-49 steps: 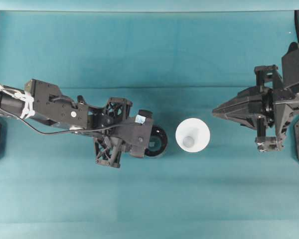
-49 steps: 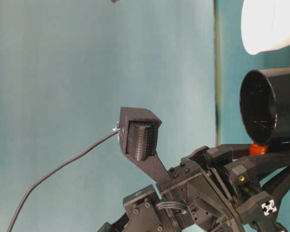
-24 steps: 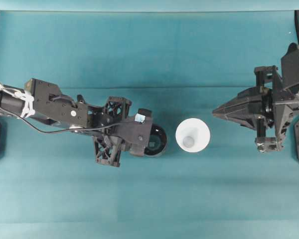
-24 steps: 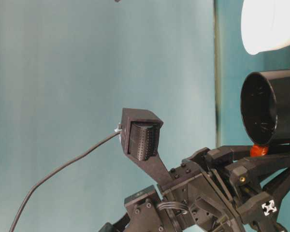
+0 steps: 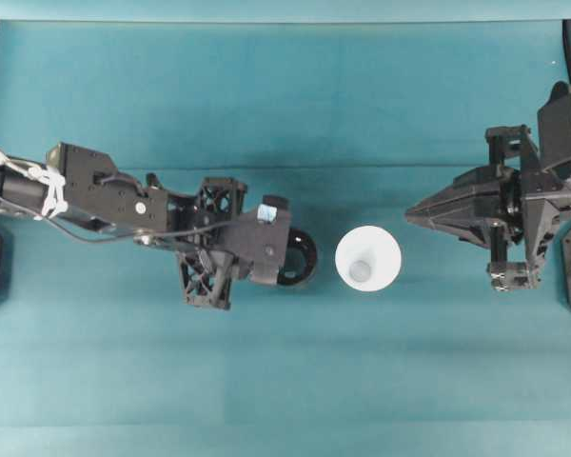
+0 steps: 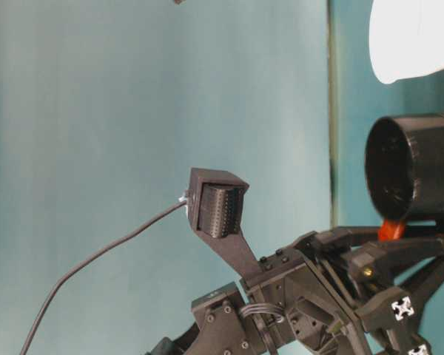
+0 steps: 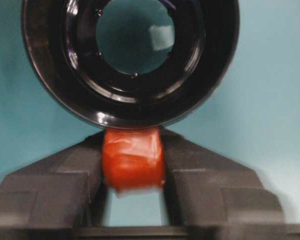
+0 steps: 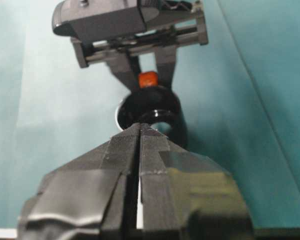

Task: Put the paper cup into the moved red handle cup holder.

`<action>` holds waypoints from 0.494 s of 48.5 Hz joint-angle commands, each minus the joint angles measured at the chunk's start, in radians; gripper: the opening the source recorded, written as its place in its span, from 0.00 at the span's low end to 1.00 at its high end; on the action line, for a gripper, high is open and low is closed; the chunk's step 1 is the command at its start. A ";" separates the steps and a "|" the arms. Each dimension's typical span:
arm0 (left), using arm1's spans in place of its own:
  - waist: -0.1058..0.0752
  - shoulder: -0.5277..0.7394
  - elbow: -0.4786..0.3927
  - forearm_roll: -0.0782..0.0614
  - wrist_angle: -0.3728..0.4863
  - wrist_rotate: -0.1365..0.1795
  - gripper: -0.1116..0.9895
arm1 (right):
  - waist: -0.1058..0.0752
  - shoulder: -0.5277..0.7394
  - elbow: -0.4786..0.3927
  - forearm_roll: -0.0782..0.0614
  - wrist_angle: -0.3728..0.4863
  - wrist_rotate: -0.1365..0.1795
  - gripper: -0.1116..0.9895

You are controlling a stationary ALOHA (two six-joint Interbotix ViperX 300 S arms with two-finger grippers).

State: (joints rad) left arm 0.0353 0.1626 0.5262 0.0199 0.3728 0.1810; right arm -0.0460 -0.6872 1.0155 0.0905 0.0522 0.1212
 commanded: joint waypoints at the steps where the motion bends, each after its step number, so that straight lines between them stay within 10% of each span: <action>1: -0.003 -0.015 -0.005 0.002 -0.006 -0.002 0.60 | -0.002 -0.002 -0.008 0.003 -0.011 0.009 0.01; 10: -0.002 -0.014 -0.003 0.002 -0.008 0.002 0.99 | -0.002 -0.002 -0.008 0.003 -0.012 0.009 0.01; 24: -0.002 -0.086 -0.005 0.002 0.012 0.008 0.97 | -0.003 -0.002 -0.011 0.012 -0.008 0.038 0.01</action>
State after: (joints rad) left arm 0.0353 0.1350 0.5277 0.0199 0.3850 0.1871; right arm -0.0460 -0.6872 1.0155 0.0951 0.0506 0.1335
